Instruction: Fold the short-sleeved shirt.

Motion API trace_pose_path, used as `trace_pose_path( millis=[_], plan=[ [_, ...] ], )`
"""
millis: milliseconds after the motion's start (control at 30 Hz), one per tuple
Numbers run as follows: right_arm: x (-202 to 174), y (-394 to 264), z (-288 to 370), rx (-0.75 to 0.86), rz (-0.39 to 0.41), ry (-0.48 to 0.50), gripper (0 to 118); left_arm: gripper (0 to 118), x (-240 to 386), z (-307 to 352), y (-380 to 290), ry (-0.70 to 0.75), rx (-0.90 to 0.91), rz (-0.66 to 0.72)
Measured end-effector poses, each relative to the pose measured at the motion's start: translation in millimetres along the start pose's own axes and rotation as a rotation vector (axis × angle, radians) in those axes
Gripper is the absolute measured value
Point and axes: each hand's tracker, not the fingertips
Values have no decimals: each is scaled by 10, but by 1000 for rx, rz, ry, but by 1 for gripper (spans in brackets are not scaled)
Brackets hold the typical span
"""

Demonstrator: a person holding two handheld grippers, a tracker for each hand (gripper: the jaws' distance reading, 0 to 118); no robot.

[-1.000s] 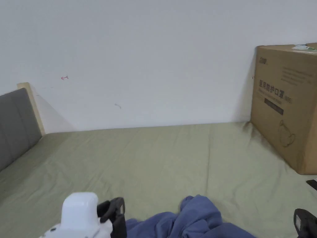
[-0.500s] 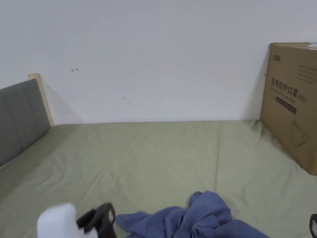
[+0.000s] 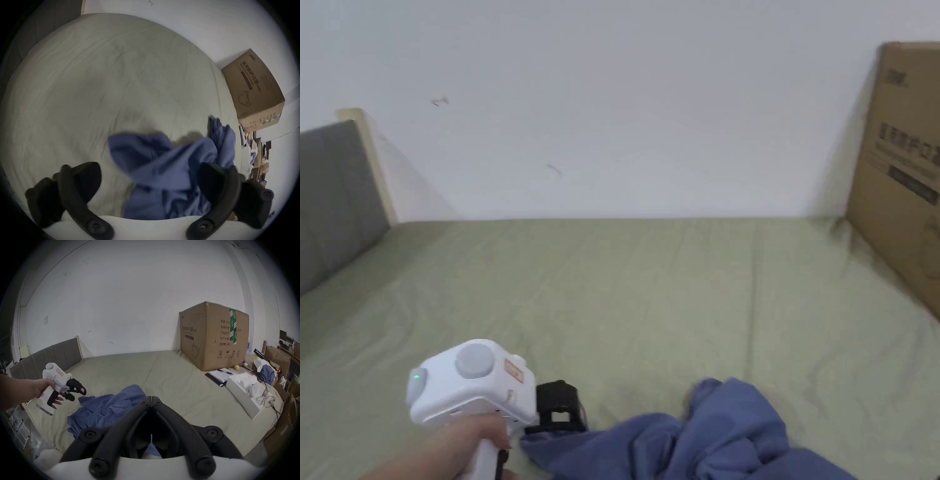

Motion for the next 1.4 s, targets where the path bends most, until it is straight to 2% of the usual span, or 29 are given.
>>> trace_pose_path(
  millis=[133,233,267,300,333,367,400,500,567,633,700,733,767,800,833,867,933,967,1033,1100,1133,1167,1200,1233,1267,1300,1367,1400],
  plan=[
    [8,-110,-171,-38,14,-2,0,115,100,-382,-40,90,-59,-77],
    [2,-151,-264,-58,22,-8,0,114,310,-487,-142,167,-65,-247],
    [2,-155,-289,-61,21,-10,0,102,342,-427,-213,206,-30,-307],
    [1,-150,-313,-64,18,-14,0,84,433,-384,-289,277,18,-369],
    [5,-142,-337,-64,15,-17,0,64,475,-322,-351,279,43,-398],
    [14,-122,-365,-59,11,-16,0,22,521,-265,-410,171,48,-402],
    [22,-86,-416,-54,8,-15,0,4,491,-184,-447,83,38,-392],
    [83,159,-695,-47,-10,32,0,4,531,21,-601,95,134,-402],
    [108,402,-1056,-148,-17,121,0,4,563,196,-740,111,266,-499],
    [152,616,-1548,-323,-79,272,0,4,564,287,-888,115,331,-557],
    [131,717,-2085,-471,-187,353,1,4,504,334,-967,78,335,-523],
    [99,741,-2324,-542,-208,346,11,4,473,343,-1005,66,341,-508],
    [43,757,-2584,-597,-189,333,45,4,451,338,-1032,65,353,-492],
    [-38,770,-2833,-643,-136,318,85,4,431,327,-1046,65,356,-484],
    [-102,762,-3041,-672,-109,301,115,4,404,323,-1051,55,349,-479],
    [-172,731,-3262,-713,-70,294,113,4,384,303,-1047,34,316,-480],
    [-247,713,-3543,-705,-42,247,108,4,385,267,-1048,47,302,-492],
    [-307,672,-3691,-721,-58,243,108,4,356,260,-1045,53,300,-499],
    [-413,509,-3932,-757,-57,171,109,4,305,239,-1014,50,284,-501],
    [-468,381,-4107,-887,-31,103,105,4,252,209,-985,55,263,-483],
    [-485,295,-4218,-974,-35,89,96,4,207,197,-972,57,251,-467],
    [-490,215,-4288,-1063,-55,91,80,4,167,185,-958,53,243,-456],
    [-472,253,-4231,-1000,-10,70,75,4,137,173,-946,44,232,-447],
    [-446,356,-4155,-929,-13,103,67,4,109,173,-936,41,224,-446],
    [-391,436,-4100,-899,-17,93,29,4,90,177,-929,45,217,-443],
    [-288,524,-3989,-852,-56,124,3,4,88,197,-933,54,212,-439],
    [-51,726,-3691,-758,-134,205,3,4,52,286,-920,56,207,-405],
    [71,852,-3529,-741,-138,220,3,4,26,356,-902,53,205,-387]
  ],
)
